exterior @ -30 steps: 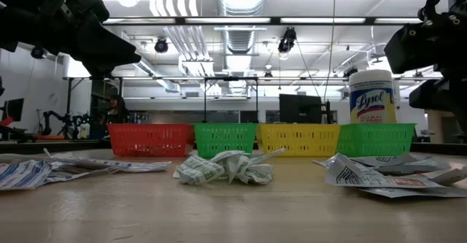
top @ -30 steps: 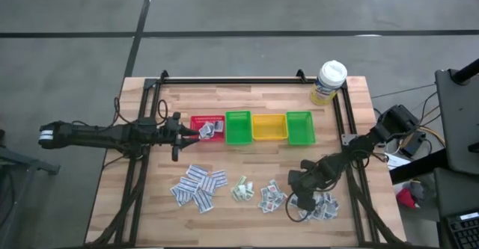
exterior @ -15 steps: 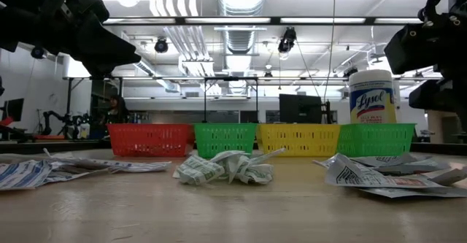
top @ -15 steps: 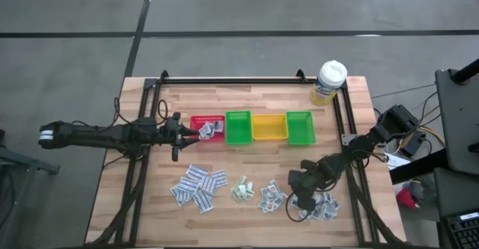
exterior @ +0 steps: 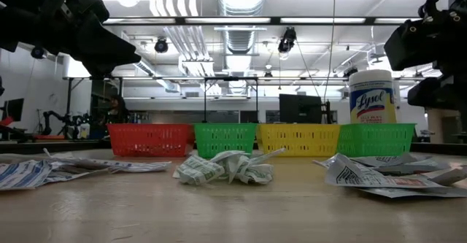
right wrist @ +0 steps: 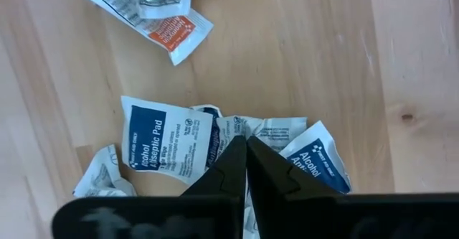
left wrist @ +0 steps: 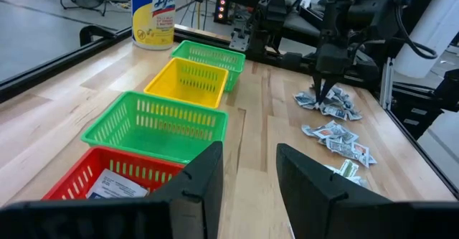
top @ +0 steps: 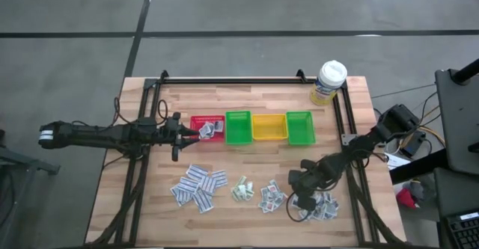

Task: Pick & Place First Aid Supplies
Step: Put the alcohol pad into the red basket

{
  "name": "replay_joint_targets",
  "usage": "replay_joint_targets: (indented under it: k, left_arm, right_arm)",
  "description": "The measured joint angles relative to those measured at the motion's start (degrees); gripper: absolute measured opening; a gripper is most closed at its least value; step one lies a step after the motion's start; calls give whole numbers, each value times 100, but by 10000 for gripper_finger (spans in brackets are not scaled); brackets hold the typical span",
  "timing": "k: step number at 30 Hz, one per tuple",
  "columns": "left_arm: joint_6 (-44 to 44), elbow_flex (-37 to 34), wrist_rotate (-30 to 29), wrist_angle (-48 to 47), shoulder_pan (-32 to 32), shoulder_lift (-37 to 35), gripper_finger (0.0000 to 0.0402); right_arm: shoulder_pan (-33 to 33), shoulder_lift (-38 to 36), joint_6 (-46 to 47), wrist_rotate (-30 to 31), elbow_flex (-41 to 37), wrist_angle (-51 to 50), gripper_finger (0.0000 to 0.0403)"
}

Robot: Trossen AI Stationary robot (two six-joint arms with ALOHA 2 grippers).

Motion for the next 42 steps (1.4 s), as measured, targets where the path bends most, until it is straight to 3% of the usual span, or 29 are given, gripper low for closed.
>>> replay_joint_targets:
  k: [14, 23, 34, 37, 42]
  left_arm:
    - [0, 0, 0, 2, 2, -2, 124]
    - [0, 0, 2, 4, 1, 1, 124]
    - [-155, 0, 23, 141, 1, 11, 124]
    - [-182, 0, 72, 273, 2, 38, 124]
    - [-245, 0, 76, 266, 2, 40, 124]
  right_arm:
    - [0, -687, -116, 49, 17, -22, 8]
    - [0, -1121, -103, 837, 24, -647, 8]
    - [0, -1170, -839, 1843, 24, -199, 8]
    - [-2, -1170, -986, 1871, 24, -67, 8]
    - [0, -1117, -603, 1361, -5, -102, 8]
